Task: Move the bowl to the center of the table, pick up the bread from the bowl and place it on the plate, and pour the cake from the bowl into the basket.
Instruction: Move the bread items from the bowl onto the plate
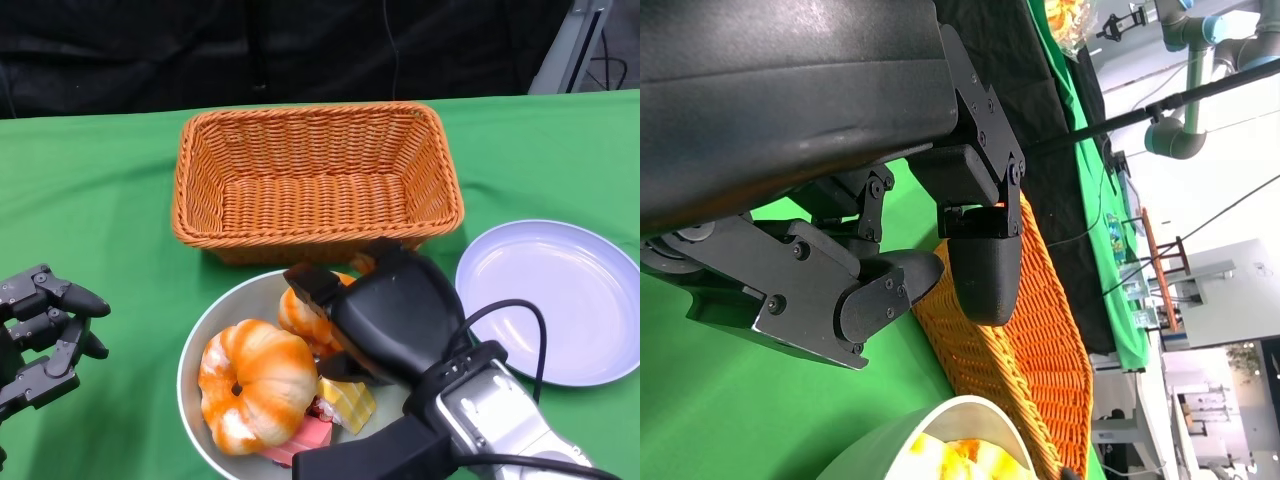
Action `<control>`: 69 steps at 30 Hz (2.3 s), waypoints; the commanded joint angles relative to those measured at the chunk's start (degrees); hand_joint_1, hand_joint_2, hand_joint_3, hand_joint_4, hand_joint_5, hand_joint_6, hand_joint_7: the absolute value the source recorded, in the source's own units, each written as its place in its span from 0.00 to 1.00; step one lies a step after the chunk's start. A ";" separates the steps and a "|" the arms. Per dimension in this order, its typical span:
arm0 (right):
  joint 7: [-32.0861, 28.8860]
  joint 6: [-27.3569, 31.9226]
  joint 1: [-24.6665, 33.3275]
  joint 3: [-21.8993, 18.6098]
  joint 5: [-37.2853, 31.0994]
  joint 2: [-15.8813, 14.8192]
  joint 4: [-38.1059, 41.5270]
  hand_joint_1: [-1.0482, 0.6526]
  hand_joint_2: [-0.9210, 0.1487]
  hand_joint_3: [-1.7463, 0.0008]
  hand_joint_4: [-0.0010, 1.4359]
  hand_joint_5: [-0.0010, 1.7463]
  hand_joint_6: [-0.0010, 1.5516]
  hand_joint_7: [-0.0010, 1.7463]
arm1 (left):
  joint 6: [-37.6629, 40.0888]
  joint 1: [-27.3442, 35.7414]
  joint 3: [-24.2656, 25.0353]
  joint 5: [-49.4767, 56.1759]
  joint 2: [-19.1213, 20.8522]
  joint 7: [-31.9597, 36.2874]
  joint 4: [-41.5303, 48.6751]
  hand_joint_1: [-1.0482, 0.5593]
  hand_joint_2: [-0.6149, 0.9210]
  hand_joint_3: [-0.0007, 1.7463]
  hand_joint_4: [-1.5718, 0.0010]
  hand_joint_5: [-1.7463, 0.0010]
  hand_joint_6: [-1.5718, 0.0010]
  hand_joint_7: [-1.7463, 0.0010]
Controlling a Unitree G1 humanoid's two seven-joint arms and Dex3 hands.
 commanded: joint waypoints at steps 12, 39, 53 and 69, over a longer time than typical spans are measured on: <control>-9.42 1.27 -1.19 3.12 -1.67 -1.35 6.75 0.10 0.00 0.90 0.35 0.15 0.30 0.00 | -1.74 -0.54 0.01 0.18 1.08 0.32 1.50 0.61 0.83 0.51 0.52 0.16 0.50 0.32; -23.13 -8.37 -3.79 3.07 13.17 -1.28 17.01 0.48 0.00 1.00 0.43 0.67 0.58 0.04 | -2.98 -0.67 -0.23 0.57 1.58 0.35 2.75 0.62 0.81 0.54 0.51 0.17 0.49 0.34; -31.60 -11.30 -6.34 2.46 14.22 -1.23 21.70 0.45 0.05 1.00 0.57 0.71 0.73 0.16 | -3.27 -0.83 -0.39 1.04 1.66 0.72 3.11 0.62 0.80 0.56 0.51 0.18 0.48 0.35; -39.19 -14.90 -10.02 -2.23 18.75 -1.43 24.28 0.44 0.07 1.00 0.48 0.82 0.61 0.30 | -4.11 -1.63 -0.38 0.97 1.97 0.38 5.15 0.61 0.82 0.50 0.51 0.17 0.49 0.35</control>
